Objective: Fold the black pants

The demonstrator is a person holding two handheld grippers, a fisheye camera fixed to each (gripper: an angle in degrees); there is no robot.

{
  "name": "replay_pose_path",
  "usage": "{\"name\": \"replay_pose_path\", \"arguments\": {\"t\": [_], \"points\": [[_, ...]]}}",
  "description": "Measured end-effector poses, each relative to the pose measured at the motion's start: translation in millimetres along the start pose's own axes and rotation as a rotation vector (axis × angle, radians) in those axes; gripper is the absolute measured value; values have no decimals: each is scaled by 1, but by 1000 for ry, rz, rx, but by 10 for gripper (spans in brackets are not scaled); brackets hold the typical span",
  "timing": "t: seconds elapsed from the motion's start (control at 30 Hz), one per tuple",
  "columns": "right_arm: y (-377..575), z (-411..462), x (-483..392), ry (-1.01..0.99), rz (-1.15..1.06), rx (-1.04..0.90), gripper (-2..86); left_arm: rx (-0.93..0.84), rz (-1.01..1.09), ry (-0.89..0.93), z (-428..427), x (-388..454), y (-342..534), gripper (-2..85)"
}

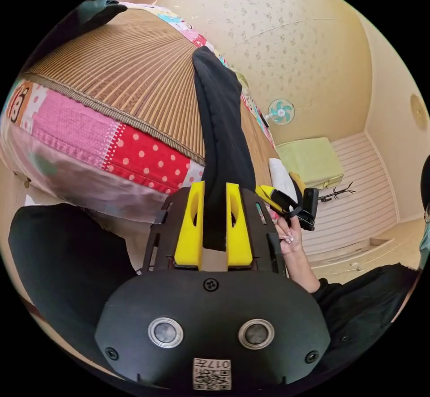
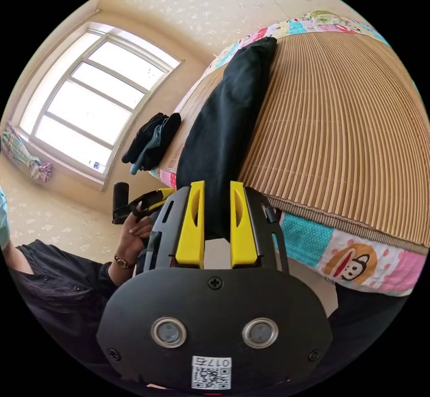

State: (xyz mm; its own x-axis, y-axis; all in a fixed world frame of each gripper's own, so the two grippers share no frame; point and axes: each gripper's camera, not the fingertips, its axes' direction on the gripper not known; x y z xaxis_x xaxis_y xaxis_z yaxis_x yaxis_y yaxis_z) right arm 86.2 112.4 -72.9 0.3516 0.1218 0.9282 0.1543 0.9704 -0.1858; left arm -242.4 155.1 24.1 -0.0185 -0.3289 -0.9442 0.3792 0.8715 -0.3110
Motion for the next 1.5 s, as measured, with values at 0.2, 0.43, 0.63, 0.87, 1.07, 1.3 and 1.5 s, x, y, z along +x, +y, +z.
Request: {"name": "replay_pose_path", "arguments": {"t": [0.2,0.43,0.63,0.87,1.07,1.3,1.5], "points": [[-13,20,-3,35,-46,-45,111,-175,15,-66,49,-2,-6,121],[-16,1,3,-45,11,-160,48,-171,130,-39,42,19,55,57],[19,-25,22,-131,10,-253,40,-315,156,-40,41,-2,95,86],[-10,-43,67,-262,103,-116,79,-160,141,84,18,-42,65,111],[-33,-26,70,-192,28,-143,113,-159,207,13,43,-52,63,121],[-29,-17,88,-296,22,-158,110,-229,222,74,77,-74,78,113],[-27,-1,94,-377,64,-155,79,-332,210,185,103,-86,97,95]]}}
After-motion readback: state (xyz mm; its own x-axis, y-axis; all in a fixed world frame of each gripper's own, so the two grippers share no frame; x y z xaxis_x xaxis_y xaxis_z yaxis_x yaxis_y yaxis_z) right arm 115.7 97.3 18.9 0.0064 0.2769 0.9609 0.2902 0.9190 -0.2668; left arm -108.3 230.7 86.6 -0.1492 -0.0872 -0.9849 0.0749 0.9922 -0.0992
